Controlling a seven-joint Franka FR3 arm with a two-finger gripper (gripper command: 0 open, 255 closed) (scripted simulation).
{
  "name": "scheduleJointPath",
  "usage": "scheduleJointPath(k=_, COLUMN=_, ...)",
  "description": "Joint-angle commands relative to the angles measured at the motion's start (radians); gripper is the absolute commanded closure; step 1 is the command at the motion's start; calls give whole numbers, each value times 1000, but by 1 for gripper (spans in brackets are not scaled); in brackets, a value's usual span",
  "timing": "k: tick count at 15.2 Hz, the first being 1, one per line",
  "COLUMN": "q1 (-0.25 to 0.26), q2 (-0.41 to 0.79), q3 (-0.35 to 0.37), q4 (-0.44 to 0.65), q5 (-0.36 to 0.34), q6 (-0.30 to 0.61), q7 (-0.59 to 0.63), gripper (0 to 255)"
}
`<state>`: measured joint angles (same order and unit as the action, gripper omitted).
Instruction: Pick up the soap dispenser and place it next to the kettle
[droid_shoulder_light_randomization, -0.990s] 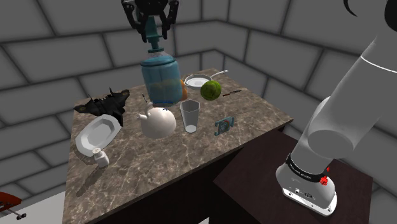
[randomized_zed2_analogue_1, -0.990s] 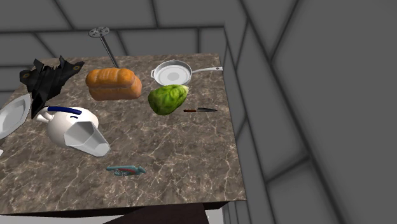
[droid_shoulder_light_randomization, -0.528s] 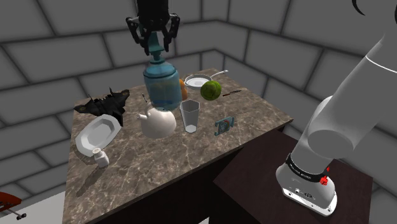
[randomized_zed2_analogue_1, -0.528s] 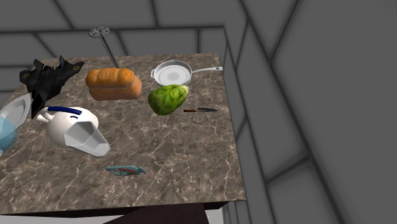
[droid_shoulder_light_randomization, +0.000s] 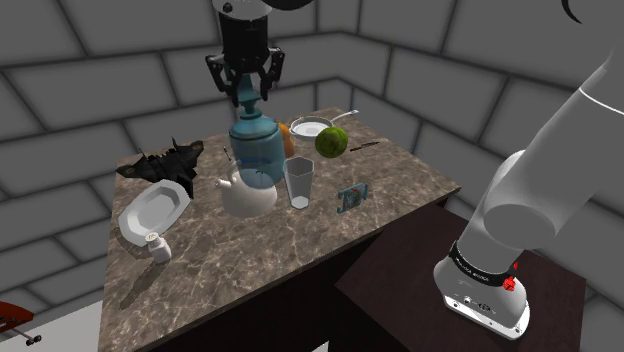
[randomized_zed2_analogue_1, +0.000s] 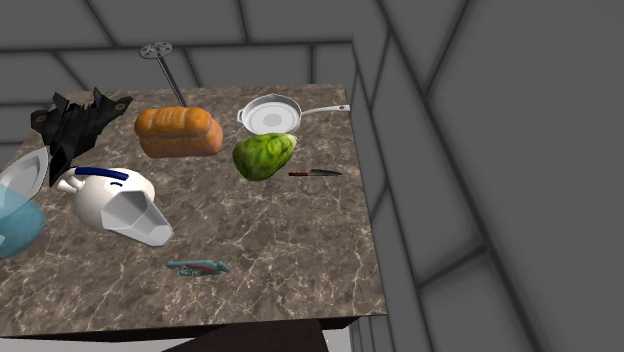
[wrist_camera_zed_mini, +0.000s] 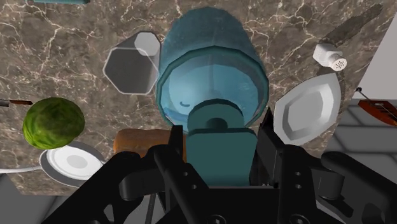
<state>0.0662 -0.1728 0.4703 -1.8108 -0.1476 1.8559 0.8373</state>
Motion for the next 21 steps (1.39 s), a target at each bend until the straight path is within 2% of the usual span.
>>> scheduleJointPath(k=1, q1=1, q2=-5, q3=0, q4=-31, q5=1, q6=28, q7=5, gripper=255)
scheduleJointPath(k=21, q1=1, q2=8, q3=9, q4=-286, q5=-27, q6=289, q7=64, gripper=255)
